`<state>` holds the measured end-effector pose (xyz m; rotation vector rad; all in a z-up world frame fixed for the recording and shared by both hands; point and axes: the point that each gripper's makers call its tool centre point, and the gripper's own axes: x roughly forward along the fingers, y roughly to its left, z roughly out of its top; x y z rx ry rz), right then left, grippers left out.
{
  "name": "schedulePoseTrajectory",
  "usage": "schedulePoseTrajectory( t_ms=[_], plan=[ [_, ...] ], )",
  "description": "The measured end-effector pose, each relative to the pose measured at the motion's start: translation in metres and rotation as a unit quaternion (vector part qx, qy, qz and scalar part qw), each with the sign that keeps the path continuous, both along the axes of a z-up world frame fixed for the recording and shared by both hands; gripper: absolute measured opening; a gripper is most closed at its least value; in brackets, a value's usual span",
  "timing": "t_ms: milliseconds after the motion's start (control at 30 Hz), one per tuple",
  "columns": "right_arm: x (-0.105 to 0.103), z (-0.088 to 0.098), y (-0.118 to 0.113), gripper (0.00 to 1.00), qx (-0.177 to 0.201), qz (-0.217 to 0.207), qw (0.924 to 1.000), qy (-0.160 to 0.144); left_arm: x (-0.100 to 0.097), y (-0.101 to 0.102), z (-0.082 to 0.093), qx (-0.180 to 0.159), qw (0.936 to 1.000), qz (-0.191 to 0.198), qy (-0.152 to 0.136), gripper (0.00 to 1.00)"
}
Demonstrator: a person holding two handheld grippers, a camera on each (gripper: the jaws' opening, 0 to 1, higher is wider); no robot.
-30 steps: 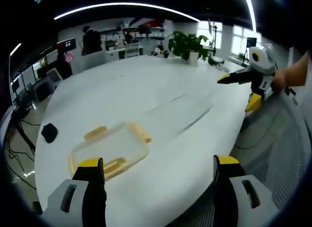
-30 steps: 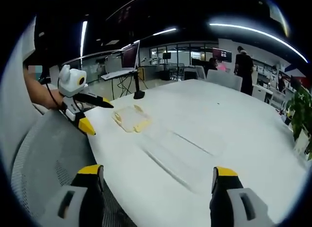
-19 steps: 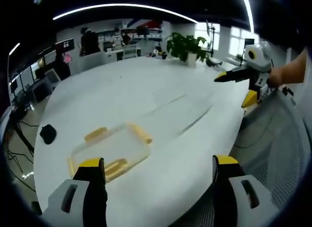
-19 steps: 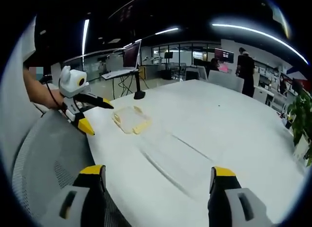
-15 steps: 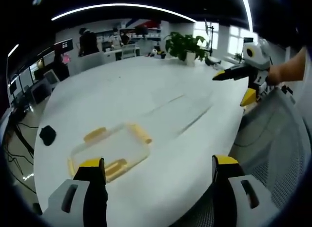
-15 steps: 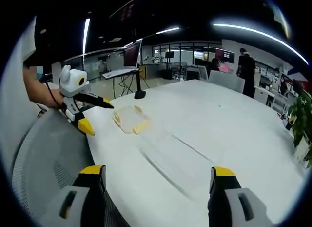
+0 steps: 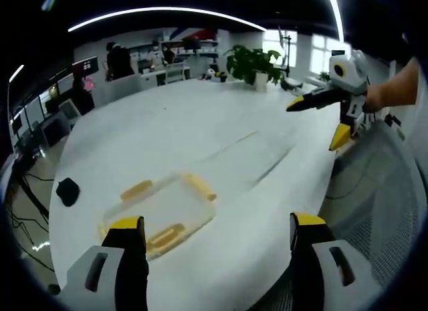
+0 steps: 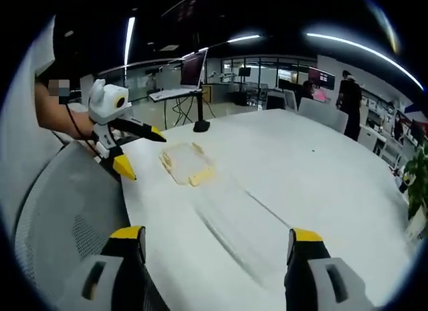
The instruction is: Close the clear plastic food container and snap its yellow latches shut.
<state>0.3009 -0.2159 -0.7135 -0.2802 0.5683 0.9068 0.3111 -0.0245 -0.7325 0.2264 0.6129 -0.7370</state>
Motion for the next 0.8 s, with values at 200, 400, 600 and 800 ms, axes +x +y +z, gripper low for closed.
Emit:
schedulePoseTrajectory(
  t_ms=[200,400,600,800],
  plan=[
    [0.007,-0.001,0.009,0.86,-0.010,0.014,0.9998,-0.001,0.004,0.005,-0.002,0.006,1.0000,-0.005,0.001,0.86],
    [0.012,-0.003,0.021,0.84,-0.019,0.032,0.9993,0.001,0.011,0.013,-0.001,0.010,0.9999,-0.008,-0.001,0.84],
    [0.018,-0.003,0.030,0.84,-0.028,0.044,0.9986,-0.001,0.016,0.019,-0.004,0.013,0.9998,-0.013,-0.002,0.83],
    [0.024,-0.003,0.040,0.83,-0.033,0.054,0.9980,0.001,0.022,0.026,-0.006,0.013,0.9998,-0.014,-0.002,0.82]
  ],
)
